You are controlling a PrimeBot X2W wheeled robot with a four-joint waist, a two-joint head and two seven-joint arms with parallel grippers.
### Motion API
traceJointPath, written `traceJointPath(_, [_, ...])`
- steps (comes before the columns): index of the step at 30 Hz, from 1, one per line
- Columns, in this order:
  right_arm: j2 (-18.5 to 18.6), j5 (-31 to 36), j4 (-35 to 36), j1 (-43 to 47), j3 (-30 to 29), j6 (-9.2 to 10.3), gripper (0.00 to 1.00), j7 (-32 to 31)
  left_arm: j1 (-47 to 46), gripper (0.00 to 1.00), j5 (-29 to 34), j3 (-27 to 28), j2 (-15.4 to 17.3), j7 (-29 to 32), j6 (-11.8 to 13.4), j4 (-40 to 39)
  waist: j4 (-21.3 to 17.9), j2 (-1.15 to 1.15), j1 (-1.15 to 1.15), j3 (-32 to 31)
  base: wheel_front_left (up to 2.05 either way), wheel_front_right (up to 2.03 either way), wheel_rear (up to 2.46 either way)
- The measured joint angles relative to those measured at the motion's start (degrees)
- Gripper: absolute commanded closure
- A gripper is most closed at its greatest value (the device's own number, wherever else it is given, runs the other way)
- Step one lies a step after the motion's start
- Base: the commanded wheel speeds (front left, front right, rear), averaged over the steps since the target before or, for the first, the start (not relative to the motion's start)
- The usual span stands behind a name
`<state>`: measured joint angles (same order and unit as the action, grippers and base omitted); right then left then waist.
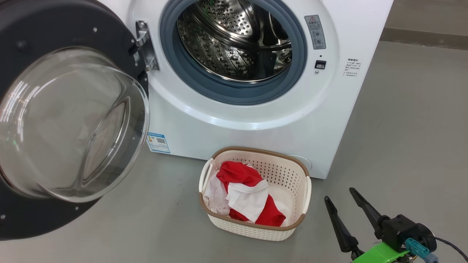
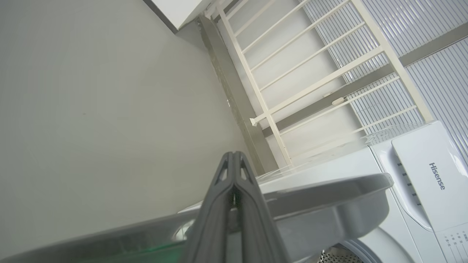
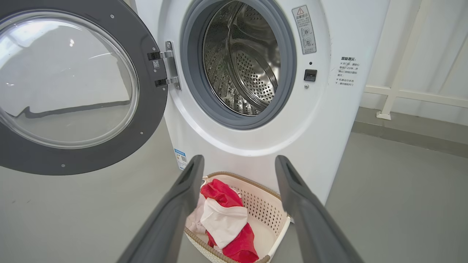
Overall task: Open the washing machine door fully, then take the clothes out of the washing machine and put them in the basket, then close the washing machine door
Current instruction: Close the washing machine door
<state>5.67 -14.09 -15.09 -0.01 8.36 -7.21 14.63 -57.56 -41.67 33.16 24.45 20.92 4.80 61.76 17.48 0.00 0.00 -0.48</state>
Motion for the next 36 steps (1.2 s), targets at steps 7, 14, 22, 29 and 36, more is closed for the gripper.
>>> traceJointPath(7, [0.13, -0.01, 0.01, 0.05, -0.01, 0.00, 0.00, 0.00, 0.25, 1.00, -0.93, -1.25, 0.65, 5.88, -2.34, -0.30, 0.24, 0.00, 0.00, -0.38, 0.00, 0.00, 0.00])
traceJointPath(14, [-0.05, -0.01, 0.01, 0.12, 0.34, 0.00, 0.00, 0.00, 1.31, 1.00, -2.07, -1.72, 0.85, 10.96, -3.88, -1.56, 0.70, 0.00, 0.00, -0.58, 0.00, 0.00, 0.00])
traceJointPath(22, [-0.25, -0.01, 0.01, 0.18, 0.27, 0.00, 0.00, 0.00, 2.69, 1.00, -3.98, -1.62, 0.08, 15.81, -5.75, -4.23, 1.20, 0.00, 0.00, -0.16, 0.00, 0.00, 0.00])
traceJointPath(29, [-0.57, -0.01, -0.09, 0.20, 0.11, 0.00, 0.00, 0.00, 5.66, 1.00, -6.45, -1.20, -2.32, 18.31, -6.43, -8.51, 1.70, 0.00, 0.00, 0.04, 0.00, 0.00, 0.00])
traceJointPath(36, [-0.80, -0.01, -0.16, 0.20, -0.09, 0.00, 0.00, 0.00, 9.50, 1.00, -8.54, -0.88, -5.99, 21.75, -6.94, -15.58, 2.16, 0.00, 0.00, 0.23, 0.00, 0.00, 0.00])
